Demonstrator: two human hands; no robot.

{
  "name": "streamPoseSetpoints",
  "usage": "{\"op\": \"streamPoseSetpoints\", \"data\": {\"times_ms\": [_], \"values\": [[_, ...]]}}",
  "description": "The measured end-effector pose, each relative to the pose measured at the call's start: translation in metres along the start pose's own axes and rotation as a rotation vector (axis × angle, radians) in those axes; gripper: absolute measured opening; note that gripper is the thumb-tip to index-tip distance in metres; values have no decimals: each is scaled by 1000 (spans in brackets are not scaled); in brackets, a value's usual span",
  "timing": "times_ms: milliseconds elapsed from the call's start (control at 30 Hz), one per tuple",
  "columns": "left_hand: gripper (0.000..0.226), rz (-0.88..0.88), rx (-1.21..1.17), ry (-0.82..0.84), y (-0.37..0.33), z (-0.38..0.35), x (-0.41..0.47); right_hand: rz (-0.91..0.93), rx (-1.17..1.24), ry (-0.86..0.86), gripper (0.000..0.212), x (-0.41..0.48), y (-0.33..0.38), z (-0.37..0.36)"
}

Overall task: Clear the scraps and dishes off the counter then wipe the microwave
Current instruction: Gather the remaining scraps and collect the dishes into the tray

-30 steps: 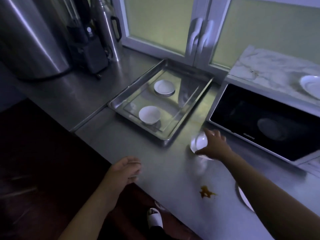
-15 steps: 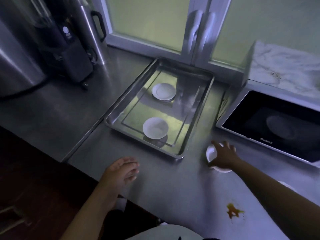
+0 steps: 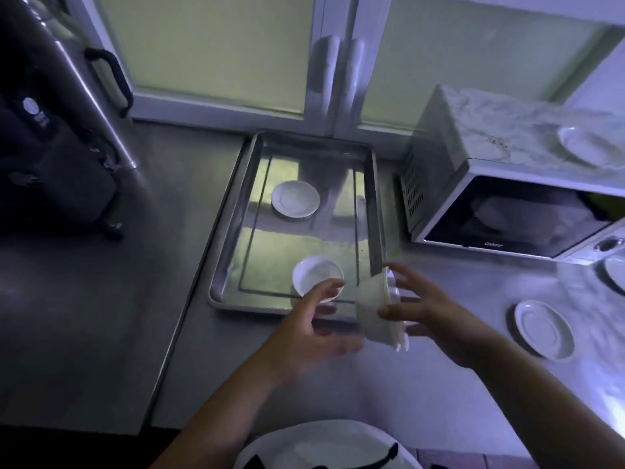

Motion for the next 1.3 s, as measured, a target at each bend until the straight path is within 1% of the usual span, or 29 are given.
{"op": "streamPoseSetpoints", "data": {"times_ms": [33, 100, 200, 267, 333, 433, 500, 600, 667, 733, 767, 800, 833, 867, 933, 967, 1000, 1067, 1167, 1233, 1300], "values": [[83, -10, -32, 42, -1, 2, 0, 34, 42, 21, 70, -5, 8, -17], [85, -46, -113, 125, -3, 7, -1, 92, 114, 52, 66, -13, 19, -44], [80, -78, -166, 204, -5, 21, -3, 126, 180, 13, 77, -18, 21, -68], [78, -78, -185, 228, -4, 29, -4, 148, 208, -29, 77, -21, 18, -78], [77, -60, -203, 259, 0, 34, -5, 175, 186, -61, 73, -24, 15, -87], [79, -25, -196, 313, 8, 34, -8, 168, 111, -95, 76, -28, 7, -96], [80, 1, -203, 328, 13, 35, -9, 145, 98, -132, 80, -27, 0, -97], [76, 23, -216, 307, 17, 40, -8, 87, 165, -178, 88, -20, -6, -97], [75, 32, -220, 292, 20, 44, -6, 72, 147, -131, 93, -12, -3, -99], [73, 59, -295, 303, 23, 46, -4, 63, 118, -68, 92, 3, -3, -99], [71, 91, -362, 270, 27, 48, -2, 33, 123, -58, 87, 13, -5, -98], [65, 127, -419, 185, 31, 53, 0, -17, 139, -84, 81, 26, -10, -94], [57, 164, -439, 49, 37, 62, 2, -73, 129, -144, 76, 41, -16, -88], [46, 198, -435, -105, 44, 74, 2, -116, 50, -231, 75, 57, -22, -79], [25, 238, -430, -357, 56, 98, -2, -130, -306, -376, 88, 92, -25, -60], [16, 240, -430, -435, 61, 108, -6, -112, -503, -381, 96, 111, -25, -57], [11, 235, -425, -493, 63, 116, -12, -91, -660, -351, 102, 129, -26, -58], [17, 223, -398, -583, 66, 129, -22, -68, -849, -248, 109, 162, -31, -66], [28, 228, -417, -661, 73, 135, -33, -53, -1029, -140, 112, 195, -44, -77], [34, 254, -451, -706, 79, 136, -39, -63, -1099, -106, 110, 203, -53, -81], [35, 279, -471, -706, 85, 136, -46, -98, -1121, -86, 110, 207, -62, -80]]}}
Point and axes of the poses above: each hand's wrist, its own x-axis towards the middle knuckle, its own z-axis out of the back of the hand, y = z × x, the point moved 7 cm from there along x, towards the middle knuckle, and after that the axes turned 1 degree about z, right-handed, at the moved point
